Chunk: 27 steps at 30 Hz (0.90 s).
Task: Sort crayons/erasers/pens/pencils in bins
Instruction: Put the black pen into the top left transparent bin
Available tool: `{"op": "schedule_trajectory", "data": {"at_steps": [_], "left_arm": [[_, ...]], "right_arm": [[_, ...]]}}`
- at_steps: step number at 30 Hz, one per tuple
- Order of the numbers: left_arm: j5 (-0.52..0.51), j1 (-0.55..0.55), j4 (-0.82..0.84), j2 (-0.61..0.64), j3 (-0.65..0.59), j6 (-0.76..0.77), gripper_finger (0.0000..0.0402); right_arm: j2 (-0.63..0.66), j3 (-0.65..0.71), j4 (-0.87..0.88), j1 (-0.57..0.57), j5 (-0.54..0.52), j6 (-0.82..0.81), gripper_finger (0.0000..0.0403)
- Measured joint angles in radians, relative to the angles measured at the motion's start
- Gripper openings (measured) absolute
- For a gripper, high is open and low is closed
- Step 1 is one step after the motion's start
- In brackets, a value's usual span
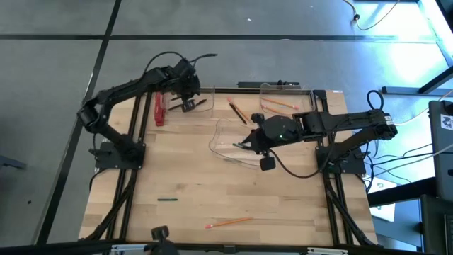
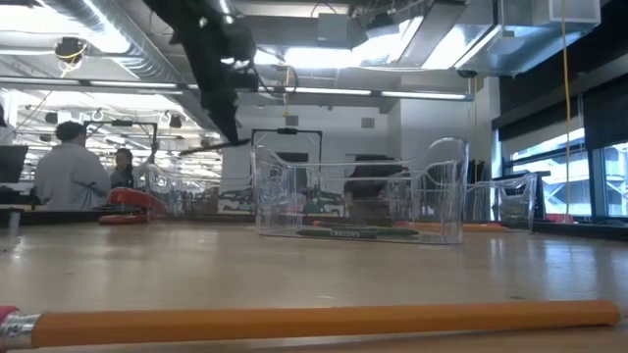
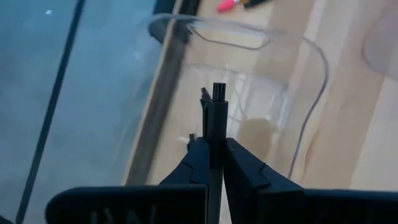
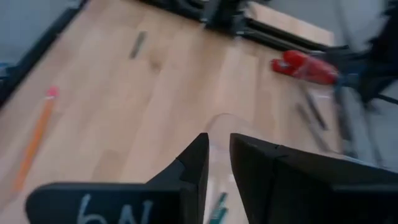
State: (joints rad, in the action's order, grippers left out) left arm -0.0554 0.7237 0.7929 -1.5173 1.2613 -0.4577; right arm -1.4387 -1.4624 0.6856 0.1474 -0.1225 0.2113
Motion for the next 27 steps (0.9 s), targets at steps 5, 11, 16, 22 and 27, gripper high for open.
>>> {"op": "schedule_trajectory", "data": {"at_steps": [5, 11, 16, 22, 27], "left_arm": [[0.006, 0.012, -0.004, -0.063, 0.000, -0.028, 0.0013], [0.022, 0.020, -0.004, -0.112, 0.000, -0.080, 0.0013], [0.025, 0.025, 0.000, -0.152, -0.001, -0.104, 0.0013], [0.025, 0.024, -0.004, -0.161, -0.002, -0.149, 0.0013], [0.025, 0.028, -0.035, -0.161, -0.002, -0.153, 0.0013]], "right_arm": [[0.000, 0.000, -0.017, -0.001, -0.067, 0.000, 0.0069], [0.000, 0.000, -0.017, -0.001, -0.068, 0.000, 0.0069], [0.000, 0.000, -0.016, -0.007, -0.068, -0.003, 0.0069], [0.000, 0.000, -0.016, -0.008, -0.070, -0.023, 0.0069], [0.000, 0.000, -0.016, -0.008, -0.070, -0.022, 0.0069]]}}
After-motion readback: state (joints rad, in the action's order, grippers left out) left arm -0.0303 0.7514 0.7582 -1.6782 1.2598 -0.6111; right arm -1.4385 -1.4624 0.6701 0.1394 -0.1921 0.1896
